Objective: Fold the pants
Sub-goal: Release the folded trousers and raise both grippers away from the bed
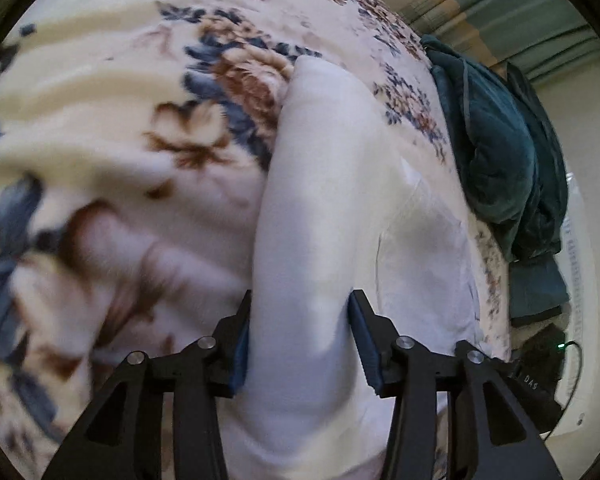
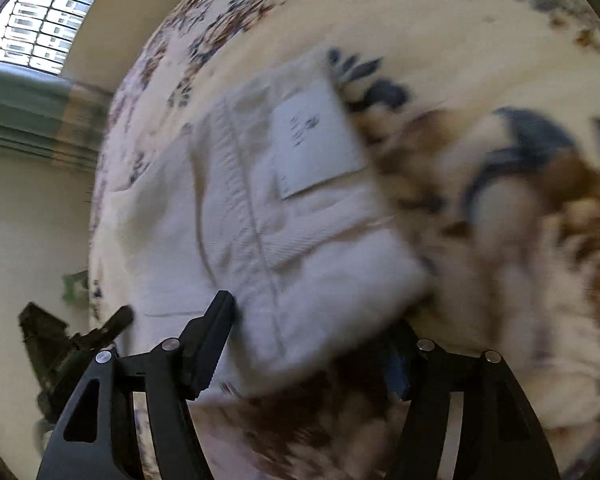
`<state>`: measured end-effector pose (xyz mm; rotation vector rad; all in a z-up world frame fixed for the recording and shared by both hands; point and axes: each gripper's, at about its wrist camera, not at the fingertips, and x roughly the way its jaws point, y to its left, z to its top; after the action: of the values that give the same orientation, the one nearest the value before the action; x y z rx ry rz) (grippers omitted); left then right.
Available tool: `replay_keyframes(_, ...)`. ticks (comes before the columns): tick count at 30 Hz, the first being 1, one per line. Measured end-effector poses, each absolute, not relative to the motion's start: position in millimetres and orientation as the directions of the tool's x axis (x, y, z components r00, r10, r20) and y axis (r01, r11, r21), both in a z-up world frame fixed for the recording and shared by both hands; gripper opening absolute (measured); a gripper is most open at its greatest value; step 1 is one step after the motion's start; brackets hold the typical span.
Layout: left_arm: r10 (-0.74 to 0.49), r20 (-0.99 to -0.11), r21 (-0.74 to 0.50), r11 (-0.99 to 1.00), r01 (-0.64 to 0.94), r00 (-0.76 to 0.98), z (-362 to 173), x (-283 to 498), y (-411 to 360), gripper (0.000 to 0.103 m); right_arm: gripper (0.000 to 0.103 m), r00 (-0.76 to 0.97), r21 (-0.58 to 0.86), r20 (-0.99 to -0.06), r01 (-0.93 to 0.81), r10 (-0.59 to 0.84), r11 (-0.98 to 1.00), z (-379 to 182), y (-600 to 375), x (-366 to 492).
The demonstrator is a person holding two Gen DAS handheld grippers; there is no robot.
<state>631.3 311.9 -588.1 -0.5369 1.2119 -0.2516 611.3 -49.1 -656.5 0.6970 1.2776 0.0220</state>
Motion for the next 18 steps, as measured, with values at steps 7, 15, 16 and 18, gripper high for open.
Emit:
replay_keyframes(7, -0.302, -0.897, -0.354, 0.929, -0.112, 0.324, -560, 617, 304, 0.054, 0.070, 0.270, 0.261, -0.945, 0.285, 0.183, 0.922, -615, -38, 612)
replay_keyframes(15, -0.056, -0.934, -0.082, 0.995, -0.059, 0.354, -510, 599, 270, 0.096, 0.103, 0.321, -0.003, -0.945, 0.171, -0.059, 0.985, -540, -10, 598)
replay_keyframes(16, -0.041, -0.933, -0.067, 0.996, -0.059, 0.357, -504, 596, 266, 0.096, 0.103, 0.328, -0.014, -0.942, 0.169, -0.069, 0.986, -530, -10, 595)
replay_keyframes(18, -0.019, -0.932, -0.044, 0.997, -0.062, 0.362, -491, 591, 258, 0.096, 0.103, 0.344, -0.021, -0.936, 0.164, -0.077, 0.986, -510, -11, 585)
